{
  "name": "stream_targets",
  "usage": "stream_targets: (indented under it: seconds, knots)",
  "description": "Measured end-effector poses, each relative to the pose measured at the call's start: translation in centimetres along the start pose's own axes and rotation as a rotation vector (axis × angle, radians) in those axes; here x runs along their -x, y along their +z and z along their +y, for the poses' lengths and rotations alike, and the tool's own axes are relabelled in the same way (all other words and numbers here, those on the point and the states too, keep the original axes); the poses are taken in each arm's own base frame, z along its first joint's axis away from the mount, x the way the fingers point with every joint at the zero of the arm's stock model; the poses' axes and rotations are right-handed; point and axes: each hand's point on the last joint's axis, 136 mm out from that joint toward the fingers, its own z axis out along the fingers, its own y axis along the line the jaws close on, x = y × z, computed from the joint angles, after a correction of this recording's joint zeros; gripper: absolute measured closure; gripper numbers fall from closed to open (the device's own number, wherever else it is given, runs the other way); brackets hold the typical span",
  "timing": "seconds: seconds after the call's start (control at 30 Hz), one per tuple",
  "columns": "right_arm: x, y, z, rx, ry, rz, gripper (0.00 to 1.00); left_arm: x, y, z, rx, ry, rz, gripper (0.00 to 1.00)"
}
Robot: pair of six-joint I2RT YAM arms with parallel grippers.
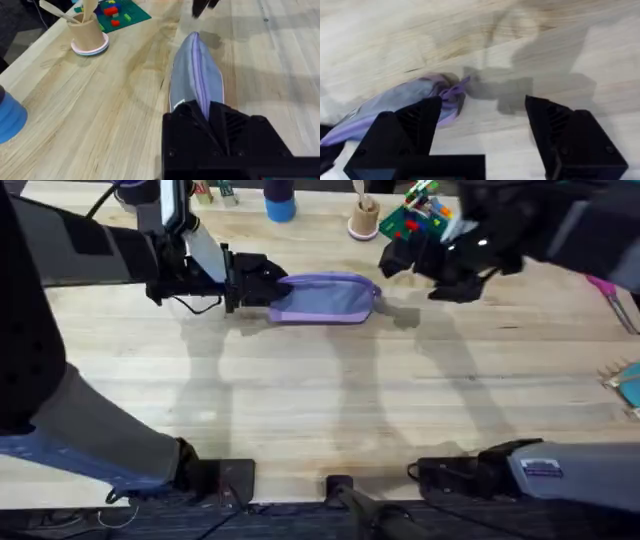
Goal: Unzip the bag, pick up the pens from the table one at a time and place them inside, then zip the bag closed.
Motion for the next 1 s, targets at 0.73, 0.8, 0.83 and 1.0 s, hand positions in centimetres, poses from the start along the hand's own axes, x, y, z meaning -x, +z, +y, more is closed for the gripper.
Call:
stream_targets:
  seconds: [0.73,0.8,0.83,1.0]
  knots:
    - [0.3,-10.5,1.8,0.118,-0.276,-0.223,0.006,0.9,-1.1,0.8,0.060,-0.080,0.034,0.006]
    - [-0.4,-10.6,1.9,0.114,-0.347,-0.209,0.006,1.9,-1.8,1.2,0.115,-0.111,0.074,0.006]
    - [-0.8,-10.6,1.9,0.110,-0.378,-0.199,0.006,2.6,-2.2,1.4,0.148,-0.131,0.094,0.006]
    - [-2.8,-10.9,0.9,0.078,-0.472,-0.137,0.006,5.3,-5.0,1.0,0.331,-0.317,0.222,0.006]
